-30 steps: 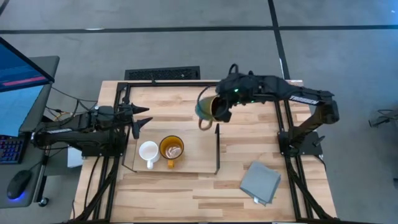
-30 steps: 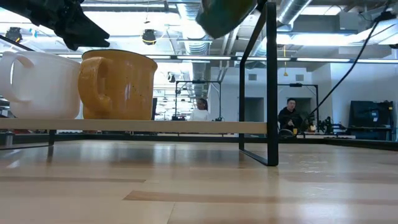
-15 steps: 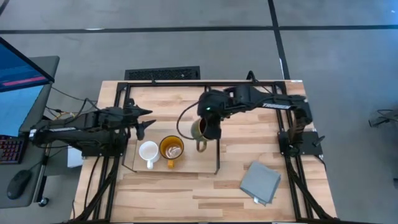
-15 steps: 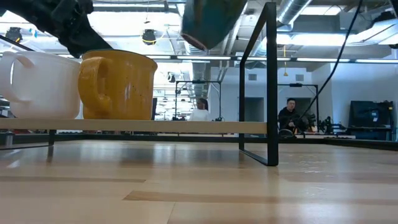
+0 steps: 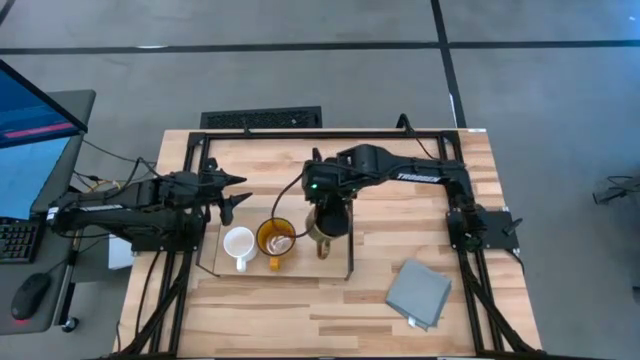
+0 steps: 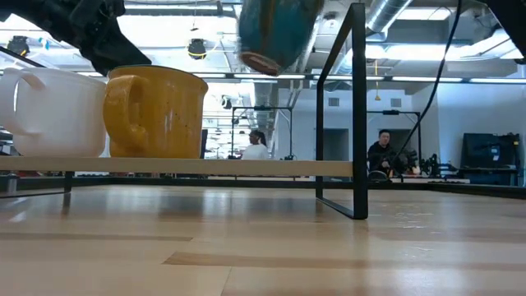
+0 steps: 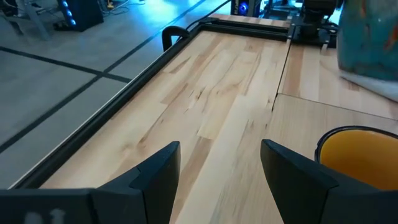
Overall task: Stack small to large cups/mugs on shelf
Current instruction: Put the brown mug on the shelf
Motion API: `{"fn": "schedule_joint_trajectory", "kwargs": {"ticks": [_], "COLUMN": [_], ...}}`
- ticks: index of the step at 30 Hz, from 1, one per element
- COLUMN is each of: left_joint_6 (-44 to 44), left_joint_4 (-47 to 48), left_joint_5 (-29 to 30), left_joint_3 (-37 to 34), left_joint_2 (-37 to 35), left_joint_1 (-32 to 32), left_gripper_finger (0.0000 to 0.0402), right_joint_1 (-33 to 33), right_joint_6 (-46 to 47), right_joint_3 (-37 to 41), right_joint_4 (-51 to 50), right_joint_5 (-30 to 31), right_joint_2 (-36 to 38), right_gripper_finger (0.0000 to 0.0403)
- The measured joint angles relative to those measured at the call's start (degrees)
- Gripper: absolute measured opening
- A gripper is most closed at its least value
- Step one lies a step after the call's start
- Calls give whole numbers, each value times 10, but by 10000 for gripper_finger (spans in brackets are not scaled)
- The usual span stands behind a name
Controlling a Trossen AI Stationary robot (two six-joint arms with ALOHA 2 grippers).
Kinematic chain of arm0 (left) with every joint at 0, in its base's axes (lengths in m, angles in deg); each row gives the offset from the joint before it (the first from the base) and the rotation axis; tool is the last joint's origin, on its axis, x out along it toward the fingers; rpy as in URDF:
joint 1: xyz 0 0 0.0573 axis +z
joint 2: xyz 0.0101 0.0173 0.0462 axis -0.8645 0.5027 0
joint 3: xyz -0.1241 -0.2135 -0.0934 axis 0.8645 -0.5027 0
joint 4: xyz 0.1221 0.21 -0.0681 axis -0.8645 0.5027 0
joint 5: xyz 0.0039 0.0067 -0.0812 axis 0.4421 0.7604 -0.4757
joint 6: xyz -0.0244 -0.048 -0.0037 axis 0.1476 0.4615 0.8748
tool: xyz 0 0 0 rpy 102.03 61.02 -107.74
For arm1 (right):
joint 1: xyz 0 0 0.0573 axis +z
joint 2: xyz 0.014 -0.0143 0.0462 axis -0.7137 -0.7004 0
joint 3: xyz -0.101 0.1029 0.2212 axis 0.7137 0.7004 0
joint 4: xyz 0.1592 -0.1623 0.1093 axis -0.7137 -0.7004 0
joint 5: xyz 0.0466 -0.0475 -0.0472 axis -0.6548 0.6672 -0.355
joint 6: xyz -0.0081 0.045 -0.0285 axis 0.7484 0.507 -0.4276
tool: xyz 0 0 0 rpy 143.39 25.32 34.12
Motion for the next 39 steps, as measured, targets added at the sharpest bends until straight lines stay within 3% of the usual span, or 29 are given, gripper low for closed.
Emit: {"fn": "schedule_joint_trajectory", "kwargs": {"ticks": [39], "left_joint_6": [-2], "left_joint_4": [3], "left_joint_5": [-8], "left_joint_3": [0], "left_joint_2": [0], "left_joint_1": [0], "left_gripper_finger": [215], "right_joint_1": [-4], "right_joint_6": [-42], "right_joint_3": [1], "right_joint_4": [-11], "right_joint_5": [-57], "right_joint_2": [-107], "right_gripper_finger": [43]}}
